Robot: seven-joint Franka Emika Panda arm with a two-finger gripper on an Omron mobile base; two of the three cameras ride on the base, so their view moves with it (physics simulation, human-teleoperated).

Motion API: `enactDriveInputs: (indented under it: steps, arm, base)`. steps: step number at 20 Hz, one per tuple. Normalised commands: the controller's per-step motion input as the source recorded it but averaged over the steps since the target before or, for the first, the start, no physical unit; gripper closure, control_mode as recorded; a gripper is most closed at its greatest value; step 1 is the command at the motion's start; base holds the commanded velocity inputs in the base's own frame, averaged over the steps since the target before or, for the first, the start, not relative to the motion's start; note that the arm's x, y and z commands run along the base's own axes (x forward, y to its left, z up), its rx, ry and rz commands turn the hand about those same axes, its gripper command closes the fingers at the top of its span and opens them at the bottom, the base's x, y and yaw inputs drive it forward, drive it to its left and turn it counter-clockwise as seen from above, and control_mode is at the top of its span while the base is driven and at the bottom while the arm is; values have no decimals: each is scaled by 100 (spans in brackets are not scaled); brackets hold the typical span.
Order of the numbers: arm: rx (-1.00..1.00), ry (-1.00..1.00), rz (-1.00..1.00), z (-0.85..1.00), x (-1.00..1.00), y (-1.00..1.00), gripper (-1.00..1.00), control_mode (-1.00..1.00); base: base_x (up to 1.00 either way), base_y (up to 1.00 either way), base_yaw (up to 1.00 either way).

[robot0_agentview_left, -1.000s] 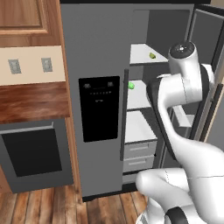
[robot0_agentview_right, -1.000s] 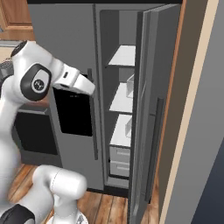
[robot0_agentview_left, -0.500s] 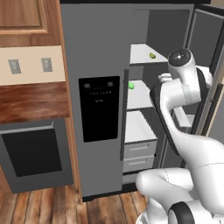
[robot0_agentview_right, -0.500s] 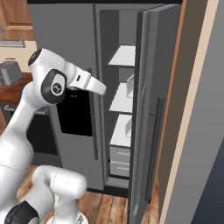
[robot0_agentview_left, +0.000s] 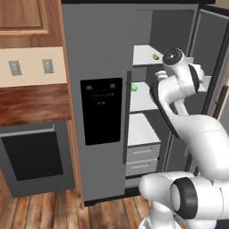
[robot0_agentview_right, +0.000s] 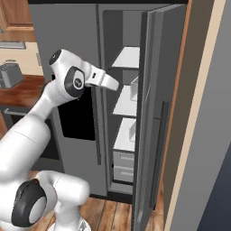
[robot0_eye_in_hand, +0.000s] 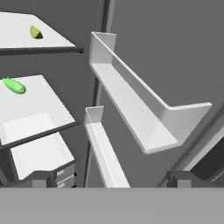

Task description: Take the lemon wedge from the fridge and place it on the plate with fish on the dining counter.

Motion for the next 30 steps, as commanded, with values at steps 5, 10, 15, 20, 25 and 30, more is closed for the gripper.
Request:
enactDriveInputs:
  steps: [5,10,15,20,25,30]
  arm:
    - [0,0,0,-5,42,-44,-100,-100]
    - [0,0,0,-3,19,-60,-100,-100]
    - [0,0,0,0,8,-62,-100,-100]
    - [0,0,0,0,10,-55,-100,-100]
    - [0,0,-5,-3,0,-86,-100,-100]
    - [0,-6,-4,0,-5,-79,-100,-100]
  base:
    - [0,0,0]
    - [0,0,0]
    - [0,0,0]
    - [0,0,0]
    - [0,0,0]
    - [0,0,0]
